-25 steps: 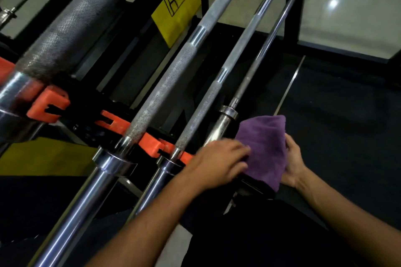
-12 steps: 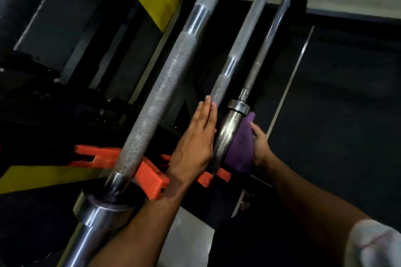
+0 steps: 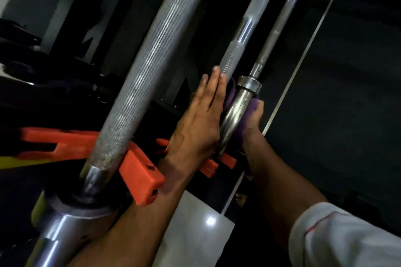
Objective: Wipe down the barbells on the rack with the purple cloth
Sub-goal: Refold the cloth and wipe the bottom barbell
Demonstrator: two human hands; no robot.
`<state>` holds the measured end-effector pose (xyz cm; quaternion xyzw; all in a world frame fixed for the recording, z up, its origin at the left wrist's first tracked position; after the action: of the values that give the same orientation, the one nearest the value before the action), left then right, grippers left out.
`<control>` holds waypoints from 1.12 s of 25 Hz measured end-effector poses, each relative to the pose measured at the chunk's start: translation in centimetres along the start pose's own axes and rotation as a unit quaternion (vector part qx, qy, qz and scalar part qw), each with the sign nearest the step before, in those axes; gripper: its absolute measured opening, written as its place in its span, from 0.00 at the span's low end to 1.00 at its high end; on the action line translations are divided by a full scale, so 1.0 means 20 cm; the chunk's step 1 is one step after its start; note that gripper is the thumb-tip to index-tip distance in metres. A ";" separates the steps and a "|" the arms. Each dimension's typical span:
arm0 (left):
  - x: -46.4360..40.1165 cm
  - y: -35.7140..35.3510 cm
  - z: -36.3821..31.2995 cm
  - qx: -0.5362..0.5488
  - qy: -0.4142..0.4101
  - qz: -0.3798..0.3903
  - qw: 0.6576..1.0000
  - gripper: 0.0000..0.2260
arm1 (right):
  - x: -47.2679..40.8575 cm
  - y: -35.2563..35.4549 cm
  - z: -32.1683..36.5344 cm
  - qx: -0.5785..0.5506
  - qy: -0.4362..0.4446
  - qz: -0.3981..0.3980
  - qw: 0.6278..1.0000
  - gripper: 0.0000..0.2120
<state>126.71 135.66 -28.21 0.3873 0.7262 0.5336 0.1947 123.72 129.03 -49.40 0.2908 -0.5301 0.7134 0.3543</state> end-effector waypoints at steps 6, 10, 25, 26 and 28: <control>0.01 0.01 -0.01 -0.030 0.009 -0.007 0.999 0.34 | 0.28 0.09 -0.16 0.048 0.005 0.075 0.996 0.31; 0.01 0.02 -0.01 -0.014 0.000 -0.005 1.000 0.30 | 0.18 0.03 0.04 0.019 0.049 0.021 0.998 0.25; 0.01 0.01 -0.01 -0.023 -0.017 -0.008 1.000 0.30 | 0.19 0.11 0.00 0.260 0.137 0.067 0.954 0.25; 0.01 0.01 0.00 -0.023 -0.015 -0.008 1.000 0.30 | 0.15 0.09 0.04 0.196 0.129 0.046 0.971 0.24; 0.01 0.00 0.00 -0.027 -0.017 -0.007 0.999 0.30 | 0.08 0.06 0.06 0.118 0.103 0.039 0.987 0.26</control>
<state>126.62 135.86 -28.18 0.3854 0.7108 0.5451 0.2214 121.79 127.88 -48.43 0.2342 -0.4136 0.8107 0.3419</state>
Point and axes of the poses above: each hand's wrist, its own x-axis away from the middle knuckle, its own y-axis out of the back of the hand, z = x × y, the point moved 7 cm from there along -x, towards the middle knuckle, and after that the axes turned 4 degrees about x, right-handed, at the moved point
